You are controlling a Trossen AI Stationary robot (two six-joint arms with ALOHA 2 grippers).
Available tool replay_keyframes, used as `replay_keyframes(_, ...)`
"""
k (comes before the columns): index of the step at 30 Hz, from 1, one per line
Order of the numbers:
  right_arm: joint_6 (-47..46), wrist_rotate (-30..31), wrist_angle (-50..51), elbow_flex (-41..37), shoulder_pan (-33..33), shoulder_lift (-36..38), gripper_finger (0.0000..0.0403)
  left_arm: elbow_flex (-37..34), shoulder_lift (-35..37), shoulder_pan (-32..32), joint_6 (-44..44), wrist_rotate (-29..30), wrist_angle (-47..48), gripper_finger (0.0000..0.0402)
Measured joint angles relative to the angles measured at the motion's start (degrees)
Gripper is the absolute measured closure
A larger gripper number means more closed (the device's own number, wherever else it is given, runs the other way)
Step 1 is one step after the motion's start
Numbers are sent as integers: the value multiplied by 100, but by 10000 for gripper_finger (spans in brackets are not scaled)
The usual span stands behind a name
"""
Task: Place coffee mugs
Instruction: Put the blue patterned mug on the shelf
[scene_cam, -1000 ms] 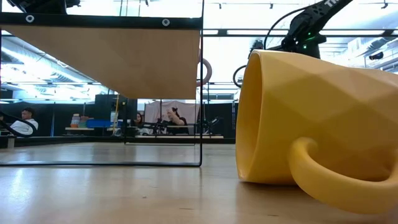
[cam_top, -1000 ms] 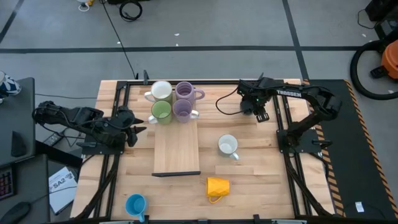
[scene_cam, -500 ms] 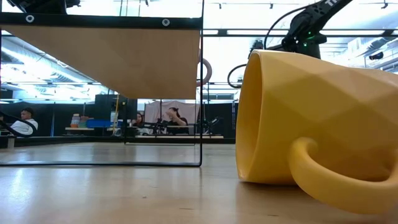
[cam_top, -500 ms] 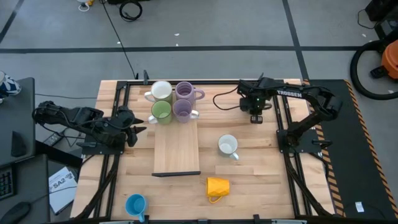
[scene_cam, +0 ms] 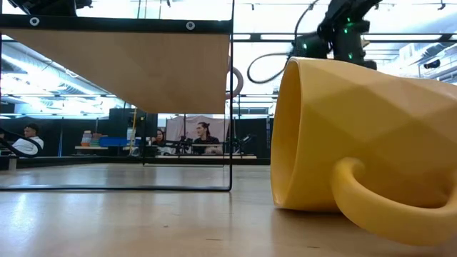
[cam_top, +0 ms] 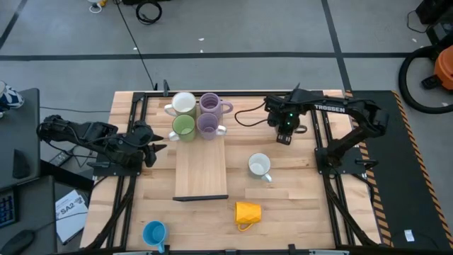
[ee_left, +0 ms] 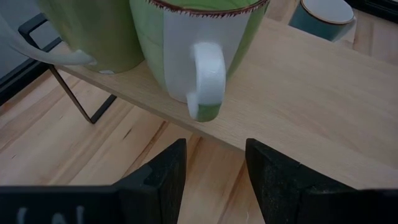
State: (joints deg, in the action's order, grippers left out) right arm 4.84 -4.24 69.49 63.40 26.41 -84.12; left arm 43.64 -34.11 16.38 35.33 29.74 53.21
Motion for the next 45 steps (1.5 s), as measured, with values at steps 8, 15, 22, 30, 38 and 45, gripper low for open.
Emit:
replay_keyframes(8,-1003,-163,935,1169,-734,2,359,0,0,-2,0,0,0,230)
replay_keyframes(15,-1968,-193,1222,2240,-1469,2,359,0,0,0,0,-1,-2,230)
replay_keyframes(22,-2685,-310,1376,3114,-2178,-140,359,0,0,0,0,-2,-3,230)
replay_keyframes(30,-2712,-294,1771,4360,-2842,-1050,359,0,0,-1,0,-2,-4,230)
replay_keyframes(38,-2279,-290,2089,6031,-3143,-2262,359,0,0,0,0,-2,-6,230)
replay_keyframes(45,-1940,-266,2057,7120,-3168,-3102,359,0,0,0,-2,-2,-4,230)
